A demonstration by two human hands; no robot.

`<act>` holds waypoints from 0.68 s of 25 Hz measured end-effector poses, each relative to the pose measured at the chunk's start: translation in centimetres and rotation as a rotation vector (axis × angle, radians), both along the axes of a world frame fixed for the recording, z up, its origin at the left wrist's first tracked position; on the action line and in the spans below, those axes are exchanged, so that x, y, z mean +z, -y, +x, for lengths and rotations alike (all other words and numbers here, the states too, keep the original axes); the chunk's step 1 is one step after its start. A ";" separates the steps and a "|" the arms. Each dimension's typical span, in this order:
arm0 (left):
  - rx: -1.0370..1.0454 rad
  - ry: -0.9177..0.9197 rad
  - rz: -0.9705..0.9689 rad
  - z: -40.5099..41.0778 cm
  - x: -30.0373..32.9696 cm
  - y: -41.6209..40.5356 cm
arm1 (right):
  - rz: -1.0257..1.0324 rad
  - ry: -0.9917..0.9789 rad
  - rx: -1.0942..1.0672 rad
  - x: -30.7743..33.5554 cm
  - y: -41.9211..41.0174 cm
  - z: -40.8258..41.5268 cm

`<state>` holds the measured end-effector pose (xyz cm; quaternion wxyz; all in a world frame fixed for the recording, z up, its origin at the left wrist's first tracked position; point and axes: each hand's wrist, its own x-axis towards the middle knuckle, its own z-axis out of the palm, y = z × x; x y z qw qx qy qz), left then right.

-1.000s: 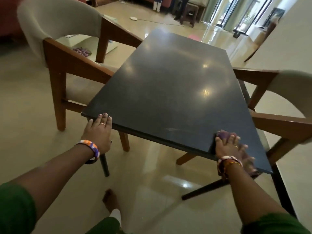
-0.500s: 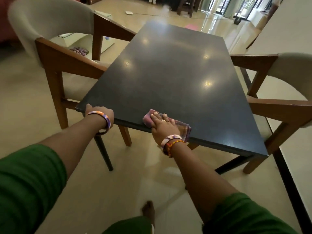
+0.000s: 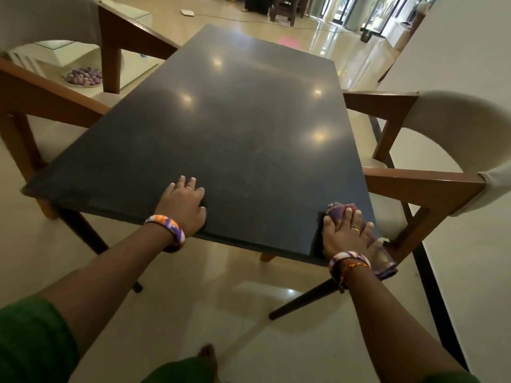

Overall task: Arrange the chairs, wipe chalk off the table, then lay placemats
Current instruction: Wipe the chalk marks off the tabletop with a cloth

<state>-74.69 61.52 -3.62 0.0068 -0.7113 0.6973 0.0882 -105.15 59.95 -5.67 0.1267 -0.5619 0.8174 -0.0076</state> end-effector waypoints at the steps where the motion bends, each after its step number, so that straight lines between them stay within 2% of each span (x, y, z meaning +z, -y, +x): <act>1: -0.045 -0.006 0.009 -1.6 0.0 0.9 | 0.004 0.000 -0.012 0.3 0.6 -0.3; 8: -0.182 -0.044 0.104 -11.2 0.4 8.0 | 0.013 -0.006 -0.037 0.1 6.0 -4.9; 12: -0.194 -0.040 0.117 -16.1 0.5 10.4 | -0.078 0.078 -0.023 -0.1 8.7 -7.1; 15: -0.205 -0.009 0.112 -20.9 0.7 11.8 | -0.087 0.274 0.086 -0.1 10.6 -10.7; 17: -0.191 -0.025 0.121 -24.7 0.9 12.6 | -0.056 0.311 0.252 0.4 12.0 -13.7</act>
